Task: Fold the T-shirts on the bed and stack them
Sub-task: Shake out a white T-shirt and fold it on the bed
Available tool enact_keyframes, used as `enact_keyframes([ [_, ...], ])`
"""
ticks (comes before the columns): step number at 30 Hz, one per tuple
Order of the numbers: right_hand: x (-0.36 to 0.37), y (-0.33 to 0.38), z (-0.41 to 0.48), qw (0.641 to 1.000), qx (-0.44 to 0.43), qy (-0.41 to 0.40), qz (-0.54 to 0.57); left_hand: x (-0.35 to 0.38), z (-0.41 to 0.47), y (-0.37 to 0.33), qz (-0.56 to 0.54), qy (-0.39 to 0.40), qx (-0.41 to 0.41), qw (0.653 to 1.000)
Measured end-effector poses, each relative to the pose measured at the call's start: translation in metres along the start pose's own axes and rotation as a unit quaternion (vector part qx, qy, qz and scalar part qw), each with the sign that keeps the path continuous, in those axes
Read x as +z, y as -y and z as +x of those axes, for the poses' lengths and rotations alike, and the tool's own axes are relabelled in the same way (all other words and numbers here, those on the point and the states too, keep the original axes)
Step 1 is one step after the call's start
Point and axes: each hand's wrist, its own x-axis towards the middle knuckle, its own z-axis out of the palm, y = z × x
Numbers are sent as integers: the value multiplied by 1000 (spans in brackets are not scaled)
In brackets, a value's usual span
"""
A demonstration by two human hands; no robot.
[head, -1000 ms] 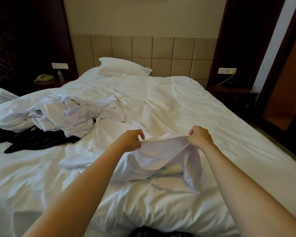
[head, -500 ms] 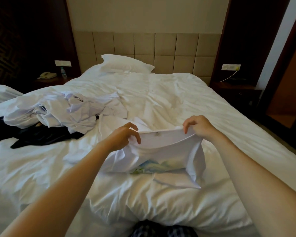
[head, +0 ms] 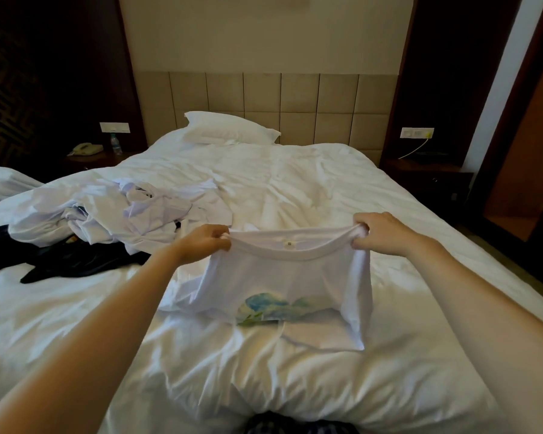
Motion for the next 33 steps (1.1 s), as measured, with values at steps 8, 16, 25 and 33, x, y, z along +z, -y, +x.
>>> enact_keyframes([
  [8, 21, 4, 9, 928, 110, -96, 342, 0, -6, -7, -266, 40, -74, 960],
  [16, 12, 7, 7, 905, 153, -74, 389, -18, -11, -6, -302, 100, -100, 943],
  [25, -18, 25, 2, 862, 131, 36, 488, -55, -4, -21, -262, 36, -135, 955],
  [33, -19, 35, 15, 874, 172, -80, 448, -61, -6, -19, -51, 73, -107, 990],
])
